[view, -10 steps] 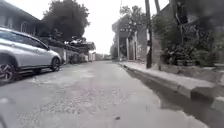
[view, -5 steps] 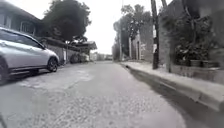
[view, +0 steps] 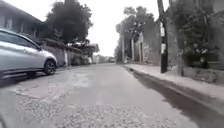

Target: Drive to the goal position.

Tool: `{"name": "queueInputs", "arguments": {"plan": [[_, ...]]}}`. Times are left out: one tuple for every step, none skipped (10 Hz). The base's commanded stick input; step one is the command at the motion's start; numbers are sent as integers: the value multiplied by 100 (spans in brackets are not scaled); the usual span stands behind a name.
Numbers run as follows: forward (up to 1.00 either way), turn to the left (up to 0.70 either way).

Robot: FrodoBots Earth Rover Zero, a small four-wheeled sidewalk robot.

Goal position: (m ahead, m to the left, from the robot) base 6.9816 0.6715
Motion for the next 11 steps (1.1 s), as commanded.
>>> {"name": "queueInputs", "arguments": {"plan": [[100,0],[100,0],[100,0],[100,0],[100,0],[100,0],[100,0],[100,-11],[100,-40],[100,-40],[100,-40]]}}
